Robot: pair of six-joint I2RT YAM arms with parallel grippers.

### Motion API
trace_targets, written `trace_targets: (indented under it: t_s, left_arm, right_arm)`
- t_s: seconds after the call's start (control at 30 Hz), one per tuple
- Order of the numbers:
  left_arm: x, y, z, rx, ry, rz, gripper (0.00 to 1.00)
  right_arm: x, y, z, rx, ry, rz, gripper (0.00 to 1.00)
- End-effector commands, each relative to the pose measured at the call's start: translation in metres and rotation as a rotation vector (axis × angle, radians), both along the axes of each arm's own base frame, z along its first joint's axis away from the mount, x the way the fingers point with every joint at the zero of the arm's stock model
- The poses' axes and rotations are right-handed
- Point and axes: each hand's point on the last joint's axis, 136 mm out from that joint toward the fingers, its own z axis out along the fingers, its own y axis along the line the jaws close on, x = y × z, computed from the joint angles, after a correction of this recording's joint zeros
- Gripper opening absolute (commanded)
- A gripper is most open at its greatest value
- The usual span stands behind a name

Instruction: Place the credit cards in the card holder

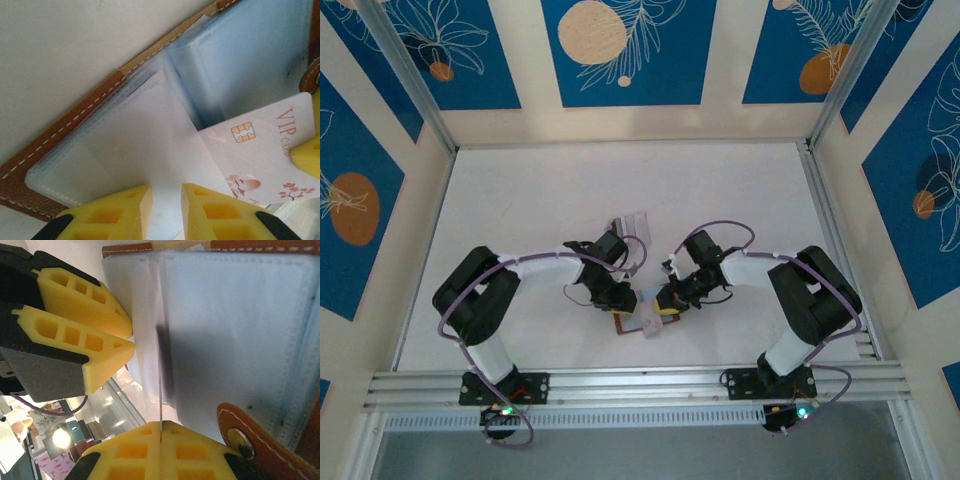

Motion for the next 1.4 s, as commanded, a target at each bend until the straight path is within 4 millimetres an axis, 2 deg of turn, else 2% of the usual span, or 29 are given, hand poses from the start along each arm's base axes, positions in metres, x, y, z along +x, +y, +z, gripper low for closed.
trace_targets:
  t_s: [0.0, 0.43, 0.63, 0.8, 0.97, 1.1, 1.27, 1.37]
  left_arm:
    - [-0.012, 0.031, -0.021, 0.126, 0.039, 0.008, 0.25]
    - [-0.011, 0.032, -0.017, 0.113, 0.032, 0.007, 0.25]
    - [-0.012, 0.031, -0.015, 0.105, 0.029, 0.006, 0.25]
    - [-0.009, 0.021, -0.005, 0.036, 0.038, 0.018, 0.25]
    - [0.000, 0.008, 0.017, -0.142, 0.067, 0.099, 0.26]
    - [0.005, 0.021, 0.020, -0.161, 0.065, 0.166, 0.26]
    - [0.001, 0.040, 0.009, -0.133, 0.073, 0.223, 0.19]
    - [-0.002, 0.044, 0.002, -0.107, 0.079, 0.223, 0.17]
  right_arm:
    - [0.001, 0.008, 0.007, 0.041, -0.009, 0.029, 0.02]
    - [0.026, 0.019, 0.007, 0.048, -0.032, 0.048, 0.03]
    - [0.032, 0.021, -0.002, 0.027, -0.027, 0.054, 0.03]
    - [0.029, 0.022, -0.011, 0.008, -0.020, 0.048, 0.02]
    - [0.024, 0.019, -0.019, -0.014, -0.008, 0.038, 0.02]
    - [0.022, 0.018, -0.023, -0.026, -0.002, 0.038, 0.02]
    - [0.021, 0.018, -0.025, -0.032, 0.002, 0.038, 0.02]
    - [0.021, 0.019, -0.026, -0.030, 0.003, 0.041, 0.01]
